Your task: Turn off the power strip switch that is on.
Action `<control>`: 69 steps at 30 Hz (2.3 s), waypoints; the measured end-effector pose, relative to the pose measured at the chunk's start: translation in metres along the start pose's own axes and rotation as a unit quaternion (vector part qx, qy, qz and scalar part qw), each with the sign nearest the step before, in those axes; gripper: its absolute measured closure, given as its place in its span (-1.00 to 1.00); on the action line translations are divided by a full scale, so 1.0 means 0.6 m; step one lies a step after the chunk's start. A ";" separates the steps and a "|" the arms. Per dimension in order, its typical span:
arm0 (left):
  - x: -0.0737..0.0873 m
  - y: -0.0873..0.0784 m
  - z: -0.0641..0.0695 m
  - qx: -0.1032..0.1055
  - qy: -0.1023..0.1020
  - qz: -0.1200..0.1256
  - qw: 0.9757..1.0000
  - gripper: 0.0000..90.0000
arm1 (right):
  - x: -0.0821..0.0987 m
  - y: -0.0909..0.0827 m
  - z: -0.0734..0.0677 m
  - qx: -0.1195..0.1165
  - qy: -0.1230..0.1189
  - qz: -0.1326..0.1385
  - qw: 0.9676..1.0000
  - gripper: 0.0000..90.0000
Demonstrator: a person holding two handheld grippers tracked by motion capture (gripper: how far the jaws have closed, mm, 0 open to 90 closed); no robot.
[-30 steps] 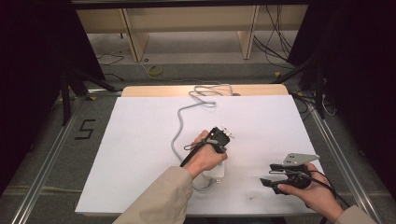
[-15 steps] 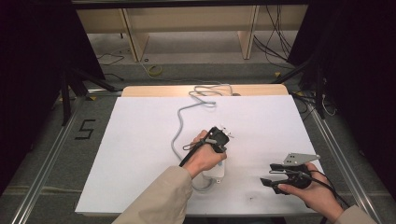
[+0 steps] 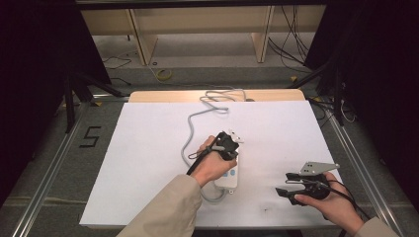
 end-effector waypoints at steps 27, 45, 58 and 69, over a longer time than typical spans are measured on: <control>0.035 -0.060 -0.064 -0.001 -0.030 0.063 0.998 0.09 | 0.000 -0.001 0.000 0.002 0.003 0.002 1.000 -0.33; 0.081 -0.107 -0.096 0.002 -0.047 0.093 0.995 -0.33 | -0.001 -0.001 0.000 0.002 0.002 0.004 1.000 -0.33; 0.122 -0.132 -0.126 -0.013 -0.064 0.109 0.992 -0.47 | -0.002 -0.002 0.001 0.002 0.005 0.005 1.000 -0.33; 0.162 -0.156 -0.144 -0.036 -0.064 0.118 0.990 -0.51 | -0.002 -0.004 0.005 0.007 0.007 0.008 1.000 -0.33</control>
Point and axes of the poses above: each handheld gripper's, and its own axes: y roughly forward along the jaws, x roughly out of its underside, z roughly to its right, the point moved 2 cm from there along y, roughly forward along the jaws, and after that the axes turned 11 degrees about -y, right-handed, at the moved point
